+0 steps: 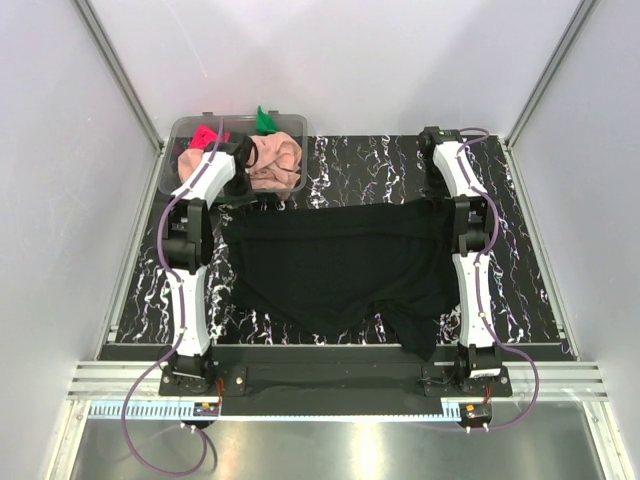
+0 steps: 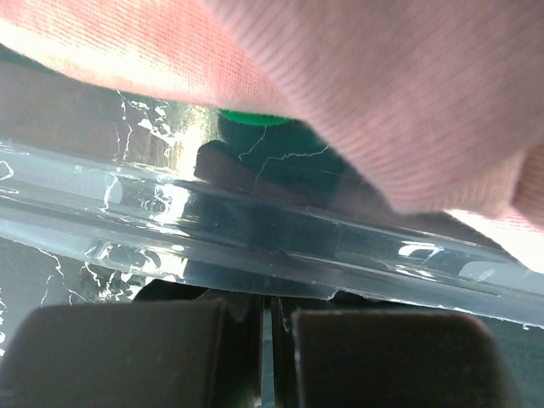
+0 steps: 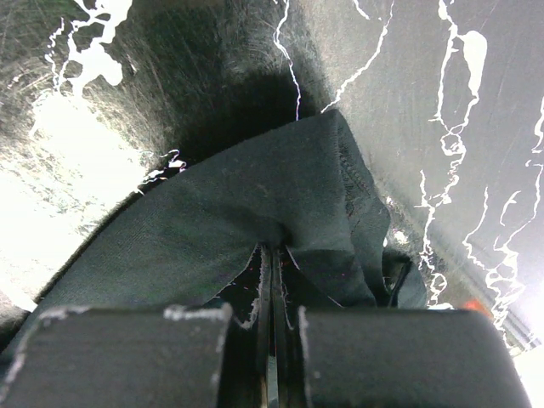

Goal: Fold and stack the t-shirts
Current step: Fold the tshirt

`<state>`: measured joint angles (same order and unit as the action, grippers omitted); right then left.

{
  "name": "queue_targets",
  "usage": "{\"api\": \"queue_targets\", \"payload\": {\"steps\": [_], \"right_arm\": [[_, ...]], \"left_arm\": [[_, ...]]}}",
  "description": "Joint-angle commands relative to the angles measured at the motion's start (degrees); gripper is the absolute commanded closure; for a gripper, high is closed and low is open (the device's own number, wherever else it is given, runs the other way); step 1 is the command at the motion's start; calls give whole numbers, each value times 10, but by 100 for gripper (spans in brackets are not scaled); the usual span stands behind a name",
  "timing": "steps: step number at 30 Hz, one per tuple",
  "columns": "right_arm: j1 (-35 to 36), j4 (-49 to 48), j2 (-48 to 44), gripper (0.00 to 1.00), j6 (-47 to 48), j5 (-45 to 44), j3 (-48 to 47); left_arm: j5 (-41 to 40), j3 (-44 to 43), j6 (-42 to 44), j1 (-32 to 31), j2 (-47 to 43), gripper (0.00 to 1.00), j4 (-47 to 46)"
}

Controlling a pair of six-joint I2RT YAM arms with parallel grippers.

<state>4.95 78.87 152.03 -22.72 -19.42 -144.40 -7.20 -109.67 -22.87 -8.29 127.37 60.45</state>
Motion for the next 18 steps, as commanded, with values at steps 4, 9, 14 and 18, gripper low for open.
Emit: {"api": "queue_targets", "payload": {"steps": [4,9,14,18], "right_arm": [[1,-76,-51,100,3,68,65],[2,-194,-231,100,17,104,207],[3,-197,-359,72,27,155,227],[19,-131,-453,71,16,164,270]], "left_arm": [[16,5,5,0,-28,64,-59],[19,59,15,-13,-129,34,-82],[25,81,19,-28,-221,29,-76],[34,109,7,-47,-306,29,-30]]}}
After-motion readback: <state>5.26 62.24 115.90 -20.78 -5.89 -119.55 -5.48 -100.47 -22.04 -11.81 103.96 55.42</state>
